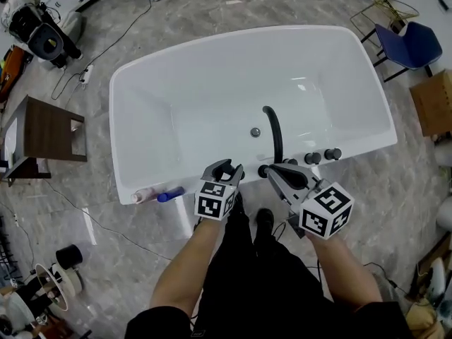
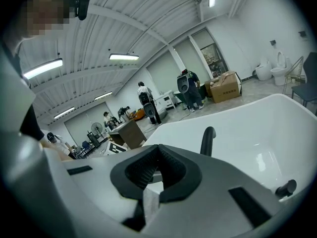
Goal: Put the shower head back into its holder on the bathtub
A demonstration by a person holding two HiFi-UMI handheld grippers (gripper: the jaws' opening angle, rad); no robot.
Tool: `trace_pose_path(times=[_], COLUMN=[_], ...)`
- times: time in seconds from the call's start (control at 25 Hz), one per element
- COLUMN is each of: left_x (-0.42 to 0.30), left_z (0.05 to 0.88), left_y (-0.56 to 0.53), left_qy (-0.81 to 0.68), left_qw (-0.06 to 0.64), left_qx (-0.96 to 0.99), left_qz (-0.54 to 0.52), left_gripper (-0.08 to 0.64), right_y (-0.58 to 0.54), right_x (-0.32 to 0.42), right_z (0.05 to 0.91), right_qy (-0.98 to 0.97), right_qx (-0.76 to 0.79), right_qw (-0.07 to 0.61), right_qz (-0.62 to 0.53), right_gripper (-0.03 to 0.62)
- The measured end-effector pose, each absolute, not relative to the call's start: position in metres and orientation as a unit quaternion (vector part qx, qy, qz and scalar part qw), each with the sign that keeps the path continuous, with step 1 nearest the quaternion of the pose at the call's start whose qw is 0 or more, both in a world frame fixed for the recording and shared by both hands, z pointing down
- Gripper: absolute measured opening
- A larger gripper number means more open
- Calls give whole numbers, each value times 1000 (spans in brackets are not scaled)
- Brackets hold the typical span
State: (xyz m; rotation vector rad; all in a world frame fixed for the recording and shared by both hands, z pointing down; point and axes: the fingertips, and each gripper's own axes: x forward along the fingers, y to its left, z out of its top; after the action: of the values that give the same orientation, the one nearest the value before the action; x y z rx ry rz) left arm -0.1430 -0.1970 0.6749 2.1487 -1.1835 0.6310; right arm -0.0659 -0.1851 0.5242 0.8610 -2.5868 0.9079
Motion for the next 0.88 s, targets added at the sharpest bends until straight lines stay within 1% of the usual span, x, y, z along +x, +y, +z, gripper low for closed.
trace_pose_path(times=[0.24, 0.48, 0.88], left_x=[-141, -127, -125], left_z=[693, 702, 721], left_y=[-195, -196, -191], left_qy=[-442, -432, -427], left_qw=[311, 308, 312], left_qx=[803, 804, 798], left_qz=[252, 267, 289], left_gripper=[146, 147, 149], right_y=[-182, -184, -181], right_x=[-55, -39, -29], right_z=[528, 529, 535], right_qy=[-886, -881, -875], right_qx=[310, 320, 328], right_qw=[134, 132, 133], right_qz=[319, 323, 330], right_gripper=[14, 14, 14])
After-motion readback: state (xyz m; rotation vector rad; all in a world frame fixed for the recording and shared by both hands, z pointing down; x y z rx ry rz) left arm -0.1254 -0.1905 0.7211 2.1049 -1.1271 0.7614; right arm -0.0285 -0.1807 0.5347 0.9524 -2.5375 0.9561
